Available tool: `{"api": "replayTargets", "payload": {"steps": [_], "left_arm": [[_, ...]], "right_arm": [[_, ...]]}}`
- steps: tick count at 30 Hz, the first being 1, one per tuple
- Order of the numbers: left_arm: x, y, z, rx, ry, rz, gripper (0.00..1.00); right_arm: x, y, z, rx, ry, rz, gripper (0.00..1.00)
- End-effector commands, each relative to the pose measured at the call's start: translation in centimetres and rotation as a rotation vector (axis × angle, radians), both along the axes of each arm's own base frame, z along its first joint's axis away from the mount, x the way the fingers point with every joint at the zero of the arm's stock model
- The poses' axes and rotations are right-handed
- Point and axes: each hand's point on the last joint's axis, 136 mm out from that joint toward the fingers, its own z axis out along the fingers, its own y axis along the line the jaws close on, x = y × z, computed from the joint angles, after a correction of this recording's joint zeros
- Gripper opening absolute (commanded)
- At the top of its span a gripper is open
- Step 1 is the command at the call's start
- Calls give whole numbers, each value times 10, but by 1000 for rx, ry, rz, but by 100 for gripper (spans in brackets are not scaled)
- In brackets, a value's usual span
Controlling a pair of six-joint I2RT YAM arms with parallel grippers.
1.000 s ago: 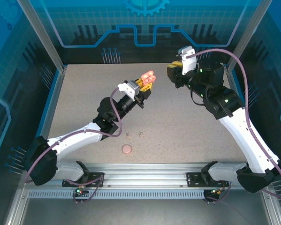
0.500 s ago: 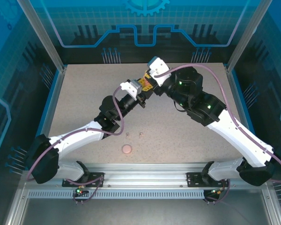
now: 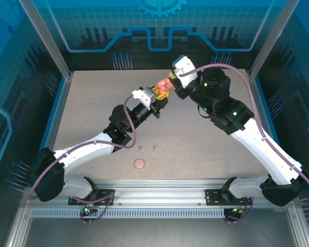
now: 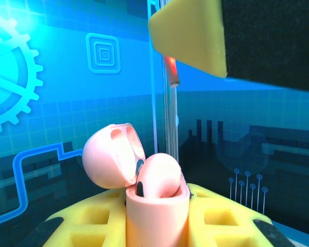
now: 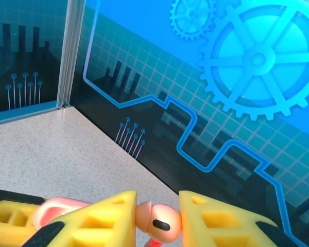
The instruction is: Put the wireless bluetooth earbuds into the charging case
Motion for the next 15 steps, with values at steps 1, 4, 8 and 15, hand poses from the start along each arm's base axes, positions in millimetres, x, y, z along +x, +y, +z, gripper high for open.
{"api": "replayTargets", "payload": {"steps": [1, 4, 8, 15], "left_arm": [[-9, 8, 30, -67, -34, -20, 0], [-9, 9, 31, -72, -29, -19, 0], [-8, 8, 31, -71, -26, -17, 0], [-8, 7, 32, -72, -26, -21, 0]], "right_arm": [[-11, -9, 13, 132, 53, 57, 27], [-11, -13, 10, 168, 94, 79, 27], [-11, -15, 8, 217, 144, 118, 27], [-11, -4, 1, 256, 212, 189, 27]]}}
